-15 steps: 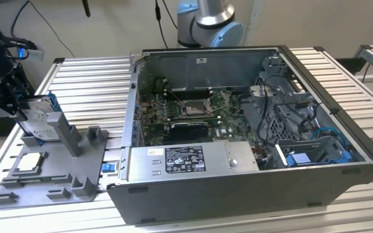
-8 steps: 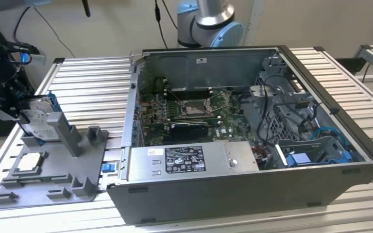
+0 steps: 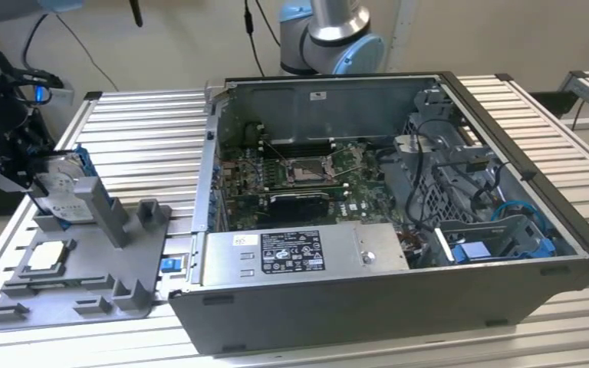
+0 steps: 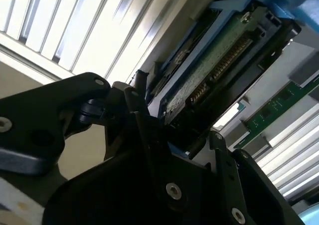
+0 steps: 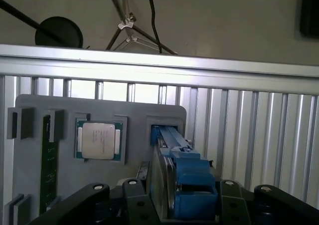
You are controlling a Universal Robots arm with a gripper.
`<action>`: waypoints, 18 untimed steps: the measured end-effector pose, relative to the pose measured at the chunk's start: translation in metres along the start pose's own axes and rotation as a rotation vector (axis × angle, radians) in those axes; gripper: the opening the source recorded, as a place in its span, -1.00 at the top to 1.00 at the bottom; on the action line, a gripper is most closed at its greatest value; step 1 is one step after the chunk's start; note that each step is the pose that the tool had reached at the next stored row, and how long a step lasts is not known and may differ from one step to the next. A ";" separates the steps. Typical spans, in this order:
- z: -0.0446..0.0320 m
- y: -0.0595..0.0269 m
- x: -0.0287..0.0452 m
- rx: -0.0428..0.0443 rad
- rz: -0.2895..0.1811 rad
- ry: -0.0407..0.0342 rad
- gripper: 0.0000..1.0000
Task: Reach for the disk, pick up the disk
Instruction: 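Pick up the disk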
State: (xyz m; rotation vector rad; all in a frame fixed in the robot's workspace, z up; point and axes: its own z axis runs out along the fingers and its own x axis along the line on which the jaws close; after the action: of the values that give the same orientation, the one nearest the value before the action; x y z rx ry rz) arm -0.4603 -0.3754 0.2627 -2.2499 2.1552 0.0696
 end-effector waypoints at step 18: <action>0.0001 0.0000 0.0000 -0.0004 0.000 0.0097 1.00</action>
State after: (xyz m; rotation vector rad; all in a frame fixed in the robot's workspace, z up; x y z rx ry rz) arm -0.4603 -0.3753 0.2626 -2.2550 2.1604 0.0592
